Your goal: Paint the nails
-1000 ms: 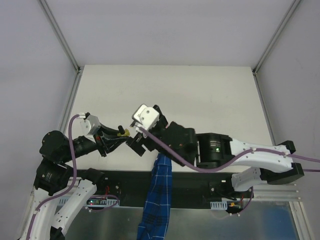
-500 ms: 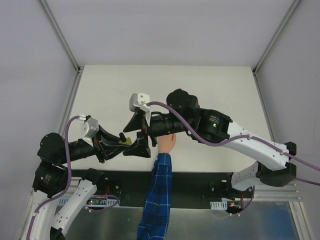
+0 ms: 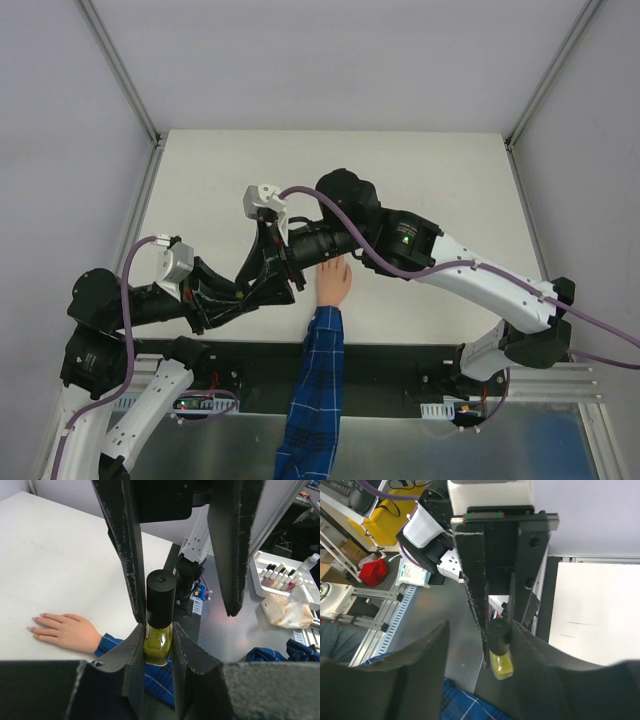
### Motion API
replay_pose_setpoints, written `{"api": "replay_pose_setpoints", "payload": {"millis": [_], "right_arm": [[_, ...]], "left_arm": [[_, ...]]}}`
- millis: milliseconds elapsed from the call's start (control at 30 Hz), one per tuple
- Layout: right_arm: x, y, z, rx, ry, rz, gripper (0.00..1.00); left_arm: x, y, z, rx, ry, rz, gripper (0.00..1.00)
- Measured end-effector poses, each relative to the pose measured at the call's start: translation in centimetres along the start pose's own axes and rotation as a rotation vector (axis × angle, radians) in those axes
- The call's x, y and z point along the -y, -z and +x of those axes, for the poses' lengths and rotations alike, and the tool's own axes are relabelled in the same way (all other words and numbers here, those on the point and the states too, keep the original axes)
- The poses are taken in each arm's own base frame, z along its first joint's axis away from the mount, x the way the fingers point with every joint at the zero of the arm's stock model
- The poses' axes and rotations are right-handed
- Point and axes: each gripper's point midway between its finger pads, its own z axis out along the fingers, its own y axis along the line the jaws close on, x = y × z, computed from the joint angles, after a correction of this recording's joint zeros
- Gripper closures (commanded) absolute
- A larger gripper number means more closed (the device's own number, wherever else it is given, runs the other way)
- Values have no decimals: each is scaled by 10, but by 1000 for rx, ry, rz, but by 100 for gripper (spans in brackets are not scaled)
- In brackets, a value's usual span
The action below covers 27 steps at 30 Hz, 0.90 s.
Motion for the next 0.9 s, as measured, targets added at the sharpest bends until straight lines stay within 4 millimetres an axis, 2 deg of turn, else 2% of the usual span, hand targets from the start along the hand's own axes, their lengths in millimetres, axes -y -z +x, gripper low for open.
{"api": "replay_pose_setpoints", "payload": {"millis": [33, 100, 133, 200, 333, 433, 500, 567, 633, 700, 767, 800, 867, 900], "right_arm": [[-1, -1, -2, 4, -5, -13, 66], [0, -3, -3, 10, -3, -24, 80], [2, -4, -3, 10, -7, -25, 92], [5, -5, -3, 13, -5, -25, 99], [8, -4, -7, 29, 15, -10, 99], [17, -1, -8, 56, 34, 78, 99], [31, -1, -9, 73, 54, 261, 99], [42, 2, -11, 90, 90, 514, 99], [40, 6, -14, 111, 149, 762, 99], [39, 9, -16, 127, 195, 948, 99], [39, 10, -17, 145, 208, 1056, 92], [41, 11, -17, 150, 208, 1090, 78], [44, 13, -17, 153, 209, 1117, 67], [44, 13, -17, 148, 217, 1119, 53]], "left_arm": [[1, 0, 0, 0, -1, 4, 100], [3, 1, -2, 2, -6, 9, 100], [5, 1, -3, 2, -8, 16, 100], [8, 2, -4, 1, -8, 22, 100], [7, 2, -8, 7, -7, 9, 100], [-5, 1, -11, 23, -14, -55, 100], [-20, 1, -12, 32, -22, -131, 100], [-29, 1, -12, 34, -31, -172, 100], [-34, 1, -15, 38, -57, -187, 100], [-33, 0, -17, 37, -82, -176, 100], [-34, 1, -17, 36, -97, -178, 100], [-35, 0, -17, 35, -98, -181, 100], [-38, -1, -17, 30, -94, -187, 100], [-39, -2, -17, 29, -90, -188, 100]]}}
